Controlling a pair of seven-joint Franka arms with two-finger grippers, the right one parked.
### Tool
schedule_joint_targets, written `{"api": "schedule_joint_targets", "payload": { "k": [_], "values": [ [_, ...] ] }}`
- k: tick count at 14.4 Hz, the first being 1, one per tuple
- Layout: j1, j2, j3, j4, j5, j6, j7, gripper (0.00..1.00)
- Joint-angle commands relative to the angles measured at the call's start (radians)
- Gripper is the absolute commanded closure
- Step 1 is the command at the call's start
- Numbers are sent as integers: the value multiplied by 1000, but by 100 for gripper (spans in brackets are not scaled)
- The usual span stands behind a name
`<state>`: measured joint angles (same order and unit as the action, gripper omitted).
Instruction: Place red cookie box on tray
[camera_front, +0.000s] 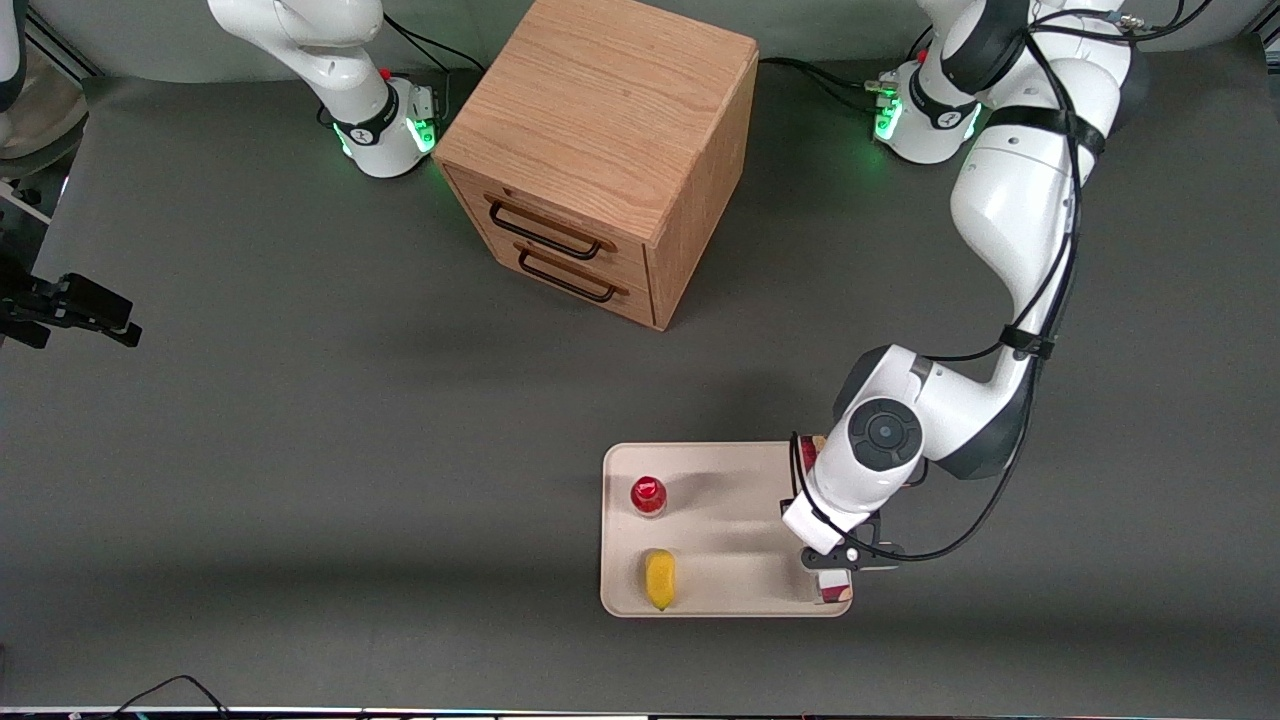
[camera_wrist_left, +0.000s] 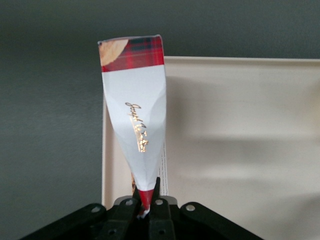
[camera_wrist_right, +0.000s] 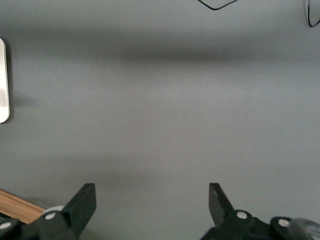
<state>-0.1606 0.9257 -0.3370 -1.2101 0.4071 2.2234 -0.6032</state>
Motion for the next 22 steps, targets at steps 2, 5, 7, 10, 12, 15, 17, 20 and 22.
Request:
{"api": "schedule_joint_targets", "payload": {
  "k": [2, 5, 7, 10, 12, 15, 17, 20, 22],
  "values": [
    [0, 2, 1, -23, 42, 51, -27, 100],
    [3, 7, 1, -23, 42, 51, -26, 44],
    [7, 2, 1, -23, 79, 50, -24, 0],
    [13, -53, 0, -25, 58, -40, -29, 0],
    [18, -129, -2, -22, 29, -213, -7, 0],
    [44, -278, 9, -42, -159, -333, 66, 0],
    [72, -419, 42, -127, -250, -398, 127, 0],
    [70, -647, 143, -303, -370, -453, 239, 0],
    [64, -769, 205, -397, -393, -455, 267, 0]
  ]
}}
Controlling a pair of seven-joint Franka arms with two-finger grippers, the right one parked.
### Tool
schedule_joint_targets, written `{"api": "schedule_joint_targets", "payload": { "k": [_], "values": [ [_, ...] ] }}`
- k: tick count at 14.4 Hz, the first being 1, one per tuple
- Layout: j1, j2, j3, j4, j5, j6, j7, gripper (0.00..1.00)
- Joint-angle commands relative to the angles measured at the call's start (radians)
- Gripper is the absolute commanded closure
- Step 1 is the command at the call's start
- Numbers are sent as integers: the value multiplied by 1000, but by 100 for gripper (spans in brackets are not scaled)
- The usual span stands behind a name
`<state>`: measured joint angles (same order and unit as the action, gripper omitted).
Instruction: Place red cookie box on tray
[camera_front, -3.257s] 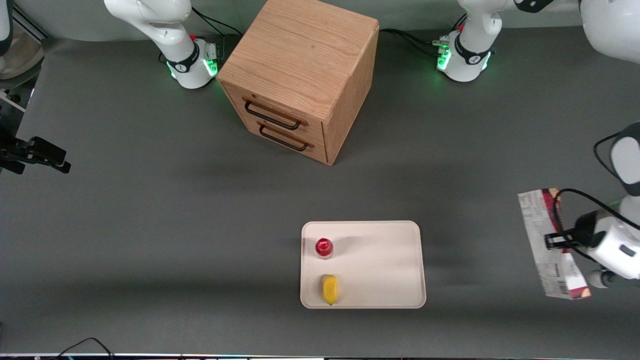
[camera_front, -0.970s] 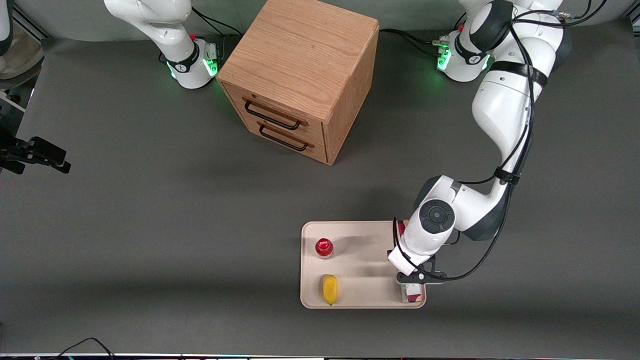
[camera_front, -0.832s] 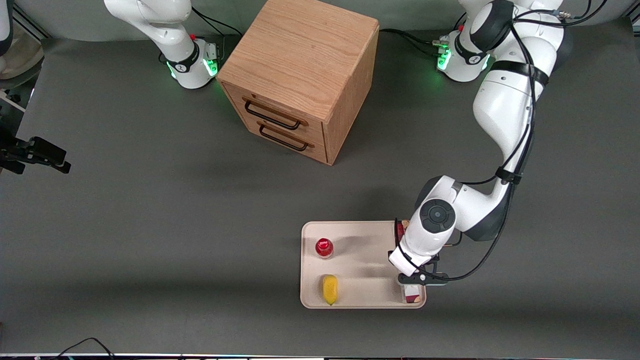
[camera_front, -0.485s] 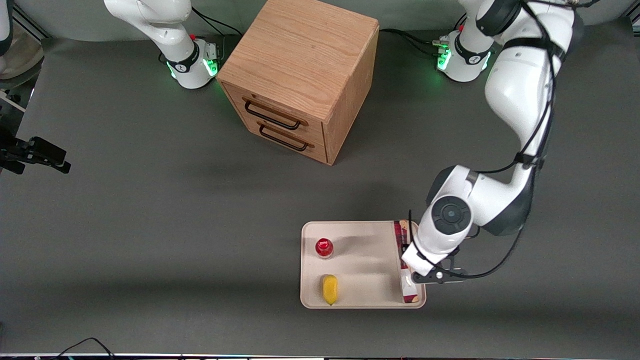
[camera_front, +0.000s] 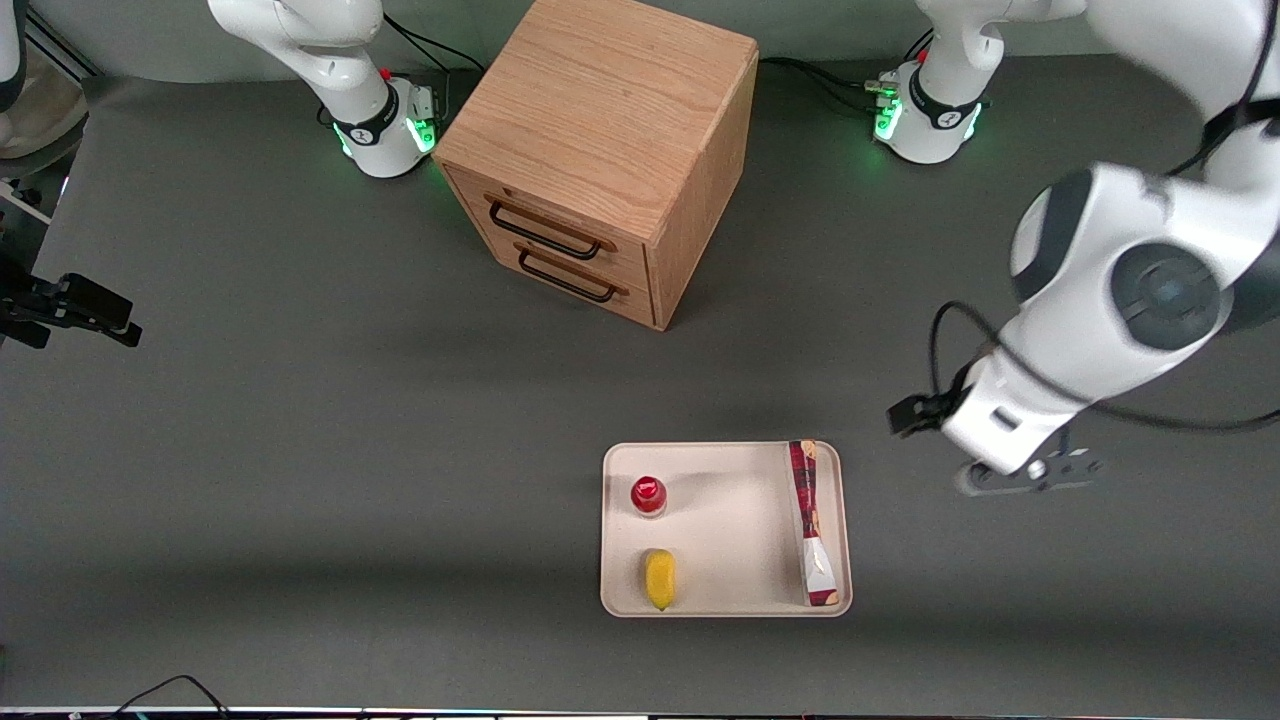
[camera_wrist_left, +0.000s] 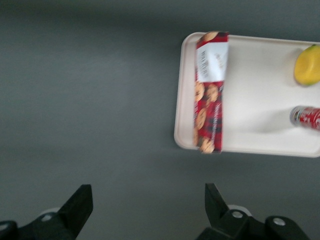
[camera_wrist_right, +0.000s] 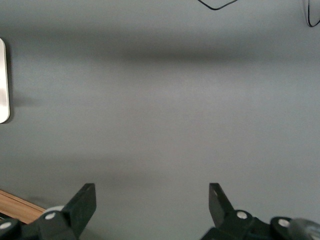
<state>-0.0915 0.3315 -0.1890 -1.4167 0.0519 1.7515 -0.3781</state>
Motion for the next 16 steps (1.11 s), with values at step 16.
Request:
{"api": "schedule_joint_targets", "payload": {
  "k": [16],
  "values": [
    [-7, -404, 269, -268, -26, -152, 223, 0]
  ]
}}
